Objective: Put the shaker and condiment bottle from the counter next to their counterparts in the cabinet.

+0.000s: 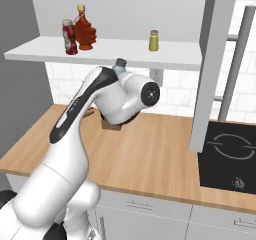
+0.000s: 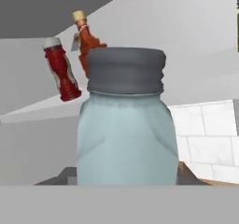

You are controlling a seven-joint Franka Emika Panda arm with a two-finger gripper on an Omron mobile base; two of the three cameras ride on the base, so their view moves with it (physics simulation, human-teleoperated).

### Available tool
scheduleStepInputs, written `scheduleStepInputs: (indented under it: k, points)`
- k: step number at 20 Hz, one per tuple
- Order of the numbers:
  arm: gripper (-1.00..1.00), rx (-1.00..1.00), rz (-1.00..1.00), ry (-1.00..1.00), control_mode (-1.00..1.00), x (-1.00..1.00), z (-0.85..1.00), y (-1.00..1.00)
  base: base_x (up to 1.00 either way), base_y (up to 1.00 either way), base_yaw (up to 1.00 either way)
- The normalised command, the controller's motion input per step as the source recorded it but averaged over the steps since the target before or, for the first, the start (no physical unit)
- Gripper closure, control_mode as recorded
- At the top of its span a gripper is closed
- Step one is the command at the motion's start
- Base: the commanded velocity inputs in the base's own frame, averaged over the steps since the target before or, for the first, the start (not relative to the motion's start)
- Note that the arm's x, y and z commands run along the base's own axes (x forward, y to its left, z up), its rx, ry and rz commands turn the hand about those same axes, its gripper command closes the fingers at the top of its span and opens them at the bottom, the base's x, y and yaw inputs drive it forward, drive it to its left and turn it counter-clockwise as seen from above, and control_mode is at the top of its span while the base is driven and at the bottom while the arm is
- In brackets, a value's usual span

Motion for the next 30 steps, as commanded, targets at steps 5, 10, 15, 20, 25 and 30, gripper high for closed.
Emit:
scheduleStepInputs:
  k: [5, 10, 15, 20, 25, 30]
  points:
    - [1.0, -0.03, -0.05, -0.02, -1.0, 0.11, 0.49, -0.14, 0.0, 0.0, 0.0]
    - [1.0, -0.01, -0.04, -0.02, -1.0, 0.17, 0.46, -0.04, 0.0, 0.0, 0.0]
    - [1.0, 0.0, -0.05, 0.0, -1.0, 0.36, 0.08, -0.09, 0.0, 0.0, 0.0]
    - [1.0, -0.03, -0.01, -0.03, -1.0, 0.51, 0.0, 0.0, 0.0, 0.0, 0.0]
    - [1.0, -0.09, -0.01, -0.08, -1.0, 0.52, 0.0, -0.04, 0.0, 0.0, 0.0]
    - [1.0, -0.08, 0.0, -0.06, -1.0, 0.53, 0.0, -0.04, 0.0, 0.0, 0.0]
